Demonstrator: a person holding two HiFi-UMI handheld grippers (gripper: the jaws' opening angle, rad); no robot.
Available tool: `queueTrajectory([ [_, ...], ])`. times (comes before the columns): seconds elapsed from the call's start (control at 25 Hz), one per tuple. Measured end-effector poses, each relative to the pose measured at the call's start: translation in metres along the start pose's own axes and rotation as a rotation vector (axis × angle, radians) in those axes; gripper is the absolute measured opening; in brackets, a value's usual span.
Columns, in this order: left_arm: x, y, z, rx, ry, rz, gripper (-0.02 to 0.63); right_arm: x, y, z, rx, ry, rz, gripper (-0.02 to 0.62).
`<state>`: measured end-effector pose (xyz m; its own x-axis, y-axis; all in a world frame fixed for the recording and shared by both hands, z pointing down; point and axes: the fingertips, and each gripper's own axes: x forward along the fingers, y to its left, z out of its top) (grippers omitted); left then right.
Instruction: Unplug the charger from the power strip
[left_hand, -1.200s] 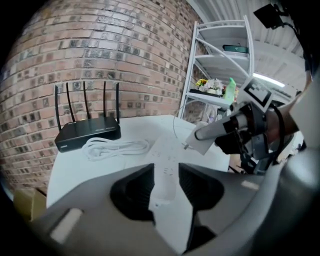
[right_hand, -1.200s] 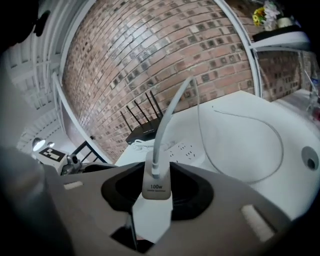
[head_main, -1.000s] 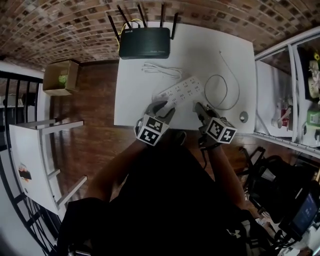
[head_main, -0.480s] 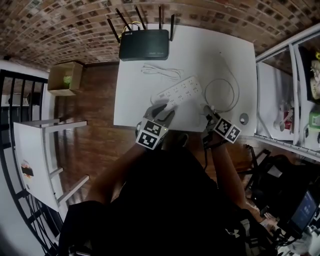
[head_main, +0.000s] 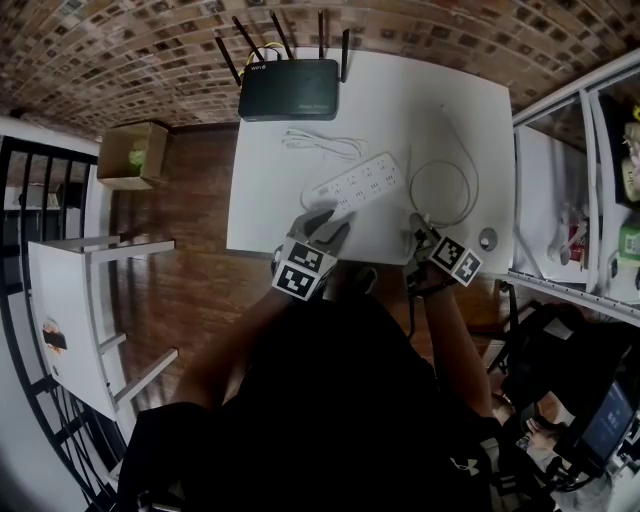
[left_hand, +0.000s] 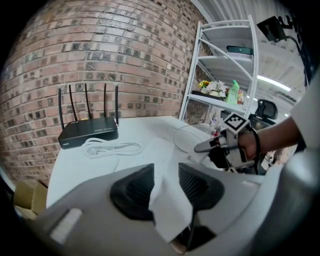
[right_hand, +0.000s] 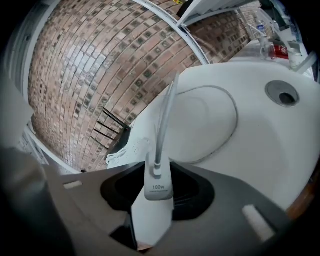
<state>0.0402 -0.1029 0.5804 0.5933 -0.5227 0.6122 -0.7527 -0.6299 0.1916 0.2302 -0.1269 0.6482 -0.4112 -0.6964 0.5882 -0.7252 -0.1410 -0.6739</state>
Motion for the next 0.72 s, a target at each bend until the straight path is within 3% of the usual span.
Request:
queueTrajectory([
  [0.08,0.0,-0.001,0.0,0.013,-0.009,0.004,0.153,-0.004,-0.006,0.0,-0.015,-0.002,-0.033,0.198],
  [0.28,0.002,-0.002,0.0,0.012,-0.008,-0.004,0.153,-0.007,-0.018,0.001,-0.008,-0.001,-0.11,0.248],
  [0.72,0.003,-0.001,0.008,0.015,-0.018,-0.041,0.153,-0.032,-0.035,0.009,0.03,-0.062,-0.236,0.27],
])
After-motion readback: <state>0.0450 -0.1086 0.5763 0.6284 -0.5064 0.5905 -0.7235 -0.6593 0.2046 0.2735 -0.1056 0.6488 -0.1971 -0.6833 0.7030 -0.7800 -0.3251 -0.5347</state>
